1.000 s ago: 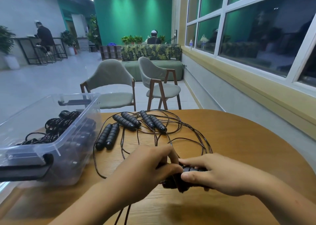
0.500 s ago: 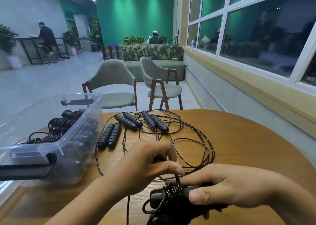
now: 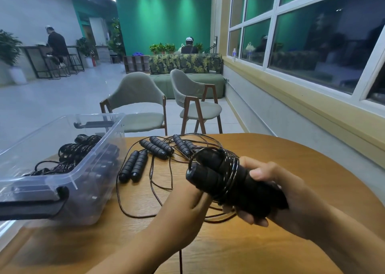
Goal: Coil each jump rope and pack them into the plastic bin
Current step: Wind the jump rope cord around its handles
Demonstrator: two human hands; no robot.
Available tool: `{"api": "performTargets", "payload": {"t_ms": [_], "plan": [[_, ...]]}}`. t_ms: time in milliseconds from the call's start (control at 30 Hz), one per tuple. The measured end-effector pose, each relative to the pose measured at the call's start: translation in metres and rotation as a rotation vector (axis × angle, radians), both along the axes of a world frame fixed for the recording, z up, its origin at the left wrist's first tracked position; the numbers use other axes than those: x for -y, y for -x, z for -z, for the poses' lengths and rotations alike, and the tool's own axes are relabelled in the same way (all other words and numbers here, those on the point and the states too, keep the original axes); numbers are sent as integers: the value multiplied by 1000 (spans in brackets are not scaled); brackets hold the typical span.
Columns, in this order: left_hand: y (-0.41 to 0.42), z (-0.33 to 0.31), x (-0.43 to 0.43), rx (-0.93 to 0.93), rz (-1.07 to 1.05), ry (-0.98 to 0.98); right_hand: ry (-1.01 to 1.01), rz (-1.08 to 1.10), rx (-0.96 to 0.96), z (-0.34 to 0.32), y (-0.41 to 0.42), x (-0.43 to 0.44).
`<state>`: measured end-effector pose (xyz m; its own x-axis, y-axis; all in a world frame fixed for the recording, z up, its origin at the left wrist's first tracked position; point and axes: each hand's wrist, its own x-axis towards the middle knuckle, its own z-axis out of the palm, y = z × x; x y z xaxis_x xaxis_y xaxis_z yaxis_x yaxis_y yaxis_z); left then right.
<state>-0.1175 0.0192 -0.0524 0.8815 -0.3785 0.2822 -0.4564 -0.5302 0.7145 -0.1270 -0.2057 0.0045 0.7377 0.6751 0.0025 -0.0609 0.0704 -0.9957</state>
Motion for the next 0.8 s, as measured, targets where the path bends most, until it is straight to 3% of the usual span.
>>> {"api": "performTargets", "payload": {"t_ms": [100,367,800], "plan": [[8,-10,10,-1,24,-37,-109,90,27,11,7,13],[15,-2,17,-6,61,-119,46,396,124,19,-1,16],[15,-17,7,69,78,-362,530,564,440,12,-4,19]]}}
